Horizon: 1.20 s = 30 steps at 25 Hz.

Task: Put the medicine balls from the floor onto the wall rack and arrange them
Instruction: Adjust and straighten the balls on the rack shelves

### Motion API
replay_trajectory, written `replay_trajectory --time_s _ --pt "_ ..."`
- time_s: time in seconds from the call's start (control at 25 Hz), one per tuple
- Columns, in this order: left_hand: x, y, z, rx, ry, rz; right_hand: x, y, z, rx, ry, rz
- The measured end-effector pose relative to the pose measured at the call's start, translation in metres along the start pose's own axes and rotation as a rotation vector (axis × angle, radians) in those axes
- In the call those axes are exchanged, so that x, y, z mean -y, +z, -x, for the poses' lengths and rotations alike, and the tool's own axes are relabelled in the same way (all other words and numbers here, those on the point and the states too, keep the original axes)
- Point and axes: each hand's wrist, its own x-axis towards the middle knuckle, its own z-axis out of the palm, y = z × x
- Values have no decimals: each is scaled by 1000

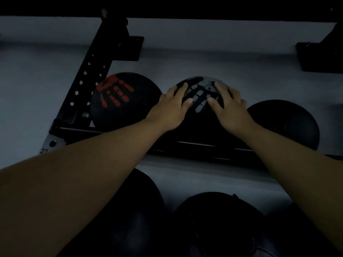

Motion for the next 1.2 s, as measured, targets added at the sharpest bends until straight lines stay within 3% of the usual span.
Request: replay_trajectory --time_s 0.12,0.24,0.32,0.44,0.64,0.84,1.2 --pt "9 -20 3 60 66 -86 8 -1 3 -63 6 69" --pt "29 -41 11 -43 109 -307 32 6 13 -146 -123 159" --pt "53 -56 17 -92 61 -381 52 22 19 -124 -241 244" --pt "96 -82 26 -95 -50 -412 83 46 19 -72 -190 273" --pt "165 -125 26 -48 -56 -334 150 86 -6 -27 -172 240" --pt "204 -138 20 79 65 -186 209 134 -26 81 -150 186" --pt "206 -115 30 -25 50 -21 198 154 -23 43 -135 135"
